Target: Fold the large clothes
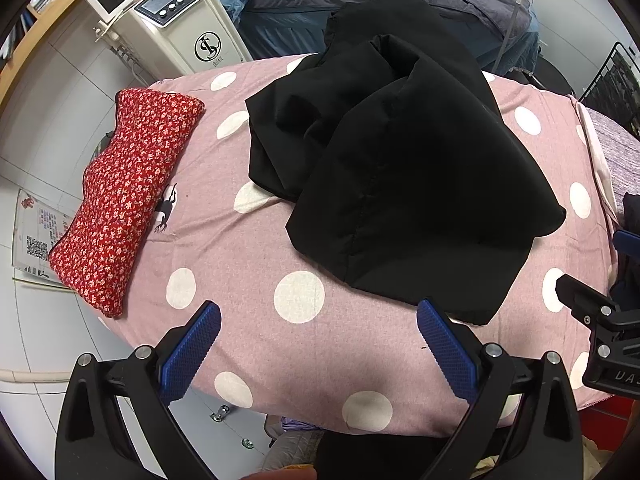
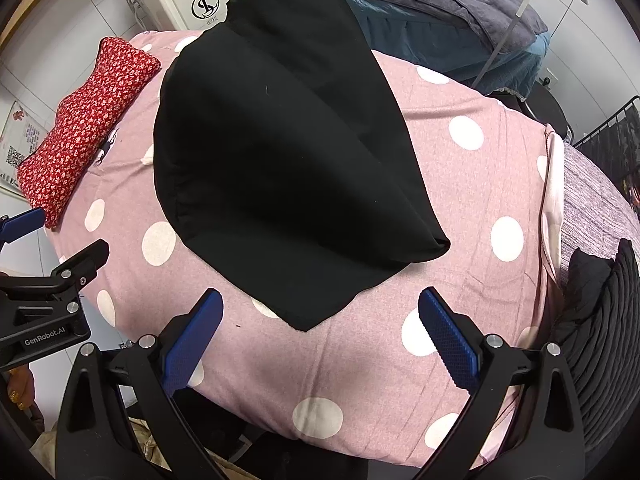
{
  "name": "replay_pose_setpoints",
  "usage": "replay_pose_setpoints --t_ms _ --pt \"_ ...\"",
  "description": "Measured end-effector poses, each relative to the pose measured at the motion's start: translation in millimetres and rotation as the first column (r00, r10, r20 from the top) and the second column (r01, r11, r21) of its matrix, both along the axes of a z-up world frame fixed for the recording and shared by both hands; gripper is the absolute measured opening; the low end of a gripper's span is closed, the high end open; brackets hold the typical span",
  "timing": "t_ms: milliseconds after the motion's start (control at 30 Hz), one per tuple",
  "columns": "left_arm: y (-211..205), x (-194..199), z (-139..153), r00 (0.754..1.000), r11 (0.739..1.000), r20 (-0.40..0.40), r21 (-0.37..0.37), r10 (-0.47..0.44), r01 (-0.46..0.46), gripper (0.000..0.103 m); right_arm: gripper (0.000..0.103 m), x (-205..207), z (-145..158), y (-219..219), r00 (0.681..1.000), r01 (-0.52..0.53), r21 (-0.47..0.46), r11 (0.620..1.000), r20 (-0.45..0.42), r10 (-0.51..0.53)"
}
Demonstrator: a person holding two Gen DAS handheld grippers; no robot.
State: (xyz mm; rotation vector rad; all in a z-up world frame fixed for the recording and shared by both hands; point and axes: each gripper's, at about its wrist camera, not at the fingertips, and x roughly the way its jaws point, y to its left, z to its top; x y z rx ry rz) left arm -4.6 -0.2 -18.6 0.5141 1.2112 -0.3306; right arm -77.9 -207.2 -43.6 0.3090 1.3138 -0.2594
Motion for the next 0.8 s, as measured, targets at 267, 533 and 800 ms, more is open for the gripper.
replay_pose_setpoints --t_ms 267,533,800 --pt "4.3 0.2 -2.3 1.000 1.000 -0.011 -0.011 0.009 -0.009 0.097 0.097 -1.4 -0.9 2.5 1.000 -0.002 -0.001 1.000 -0.002 0.002" --pt "9.9 5.7 -14.4 0.996 0.999 -0.087 -0.037 0.027 -0.031 0.097 0.097 0.5 -7.0 4.6 1.000 -0.007 0.004 1.000 -0.025 0.008" --pt "13.9 10.8 -27.9 0.988 0.997 -0.149 -0.065 0.039 -0.049 0.097 0.097 5.4 -9.1 4.1 0.999 -0.016 -0.002 1.000 -0.031 0.016"
